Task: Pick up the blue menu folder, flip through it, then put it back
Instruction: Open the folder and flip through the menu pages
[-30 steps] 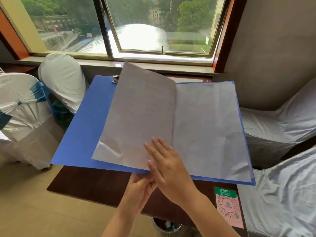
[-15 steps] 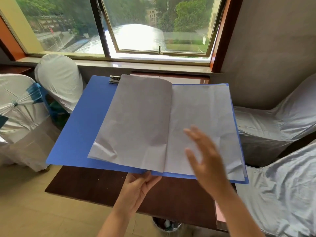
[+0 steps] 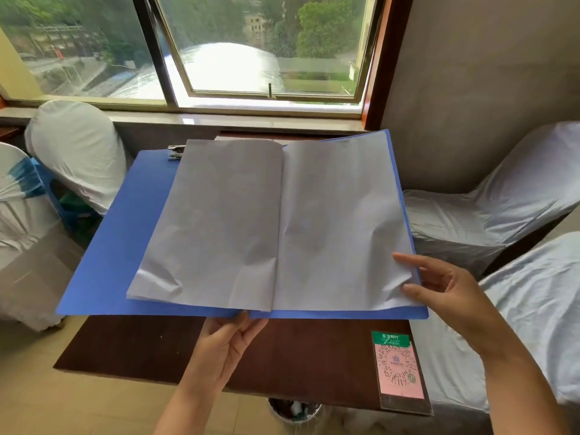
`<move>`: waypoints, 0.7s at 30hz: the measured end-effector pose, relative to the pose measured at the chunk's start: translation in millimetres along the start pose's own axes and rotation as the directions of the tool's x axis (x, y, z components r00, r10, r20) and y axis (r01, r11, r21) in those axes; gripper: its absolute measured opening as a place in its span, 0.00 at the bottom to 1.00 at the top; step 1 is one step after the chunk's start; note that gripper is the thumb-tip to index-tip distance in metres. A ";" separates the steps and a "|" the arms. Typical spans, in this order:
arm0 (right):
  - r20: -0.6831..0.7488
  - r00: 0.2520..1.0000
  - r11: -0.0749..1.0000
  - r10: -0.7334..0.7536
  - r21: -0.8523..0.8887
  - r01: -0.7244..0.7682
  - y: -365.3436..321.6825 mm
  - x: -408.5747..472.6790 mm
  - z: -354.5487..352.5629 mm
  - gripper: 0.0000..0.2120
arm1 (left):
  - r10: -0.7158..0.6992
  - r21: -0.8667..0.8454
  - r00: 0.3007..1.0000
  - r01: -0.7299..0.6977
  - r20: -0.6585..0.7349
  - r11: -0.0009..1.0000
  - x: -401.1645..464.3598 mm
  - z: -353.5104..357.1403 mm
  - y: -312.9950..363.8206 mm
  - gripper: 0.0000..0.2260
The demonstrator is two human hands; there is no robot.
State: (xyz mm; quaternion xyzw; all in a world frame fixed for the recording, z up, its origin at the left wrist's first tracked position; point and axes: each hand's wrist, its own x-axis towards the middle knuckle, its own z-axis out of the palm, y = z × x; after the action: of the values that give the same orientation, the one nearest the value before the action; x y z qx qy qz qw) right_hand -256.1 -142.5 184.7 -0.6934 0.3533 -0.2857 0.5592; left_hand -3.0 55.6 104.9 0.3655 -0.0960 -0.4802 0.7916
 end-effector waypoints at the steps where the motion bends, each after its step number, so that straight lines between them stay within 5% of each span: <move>1: -0.024 1.000 1.000 -0.020 -0.002 0.020 1.2 1.0 0.8 0.18 | 0.002 0.004 1.000 -0.002 -0.001 1.000 -0.3 1.5 0.4 0.17; 7: -0.135 0.987 0.993 -0.082 -0.091 0.070 5.9 4.5 9.7 0.09 | 0.008 0.017 1.000 -0.008 -0.016 1.000 -1.1 5.3 0.6 0.17; 12: -0.155 0.982 0.991 -0.103 -0.105 0.088 7.2 5.1 15.6 0.11 | 0.000 -0.003 0.999 0.000 -0.033 1.000 -0.7 2.7 2.4 0.17; 19: -0.264 0.925 0.867 -0.275 -0.483 0.119 -3.2 4.8 26.7 0.08 | -0.011 0.008 0.999 0.012 -0.039 1.000 -0.3 1.2 0.4 0.15; 21: -0.217 0.916 0.863 -0.337 -0.461 0.208 -8.5 2.6 26.6 0.08 | -0.011 0.004 0.999 0.011 -0.033 1.000 -0.1 2.2 0.2 0.15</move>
State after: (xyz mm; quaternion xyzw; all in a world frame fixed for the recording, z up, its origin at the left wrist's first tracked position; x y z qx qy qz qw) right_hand -232.0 -128.3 187.3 -0.7927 0.3827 -0.3766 0.2886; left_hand -4.0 54.7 106.6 0.3755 -0.0821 -0.4784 0.7896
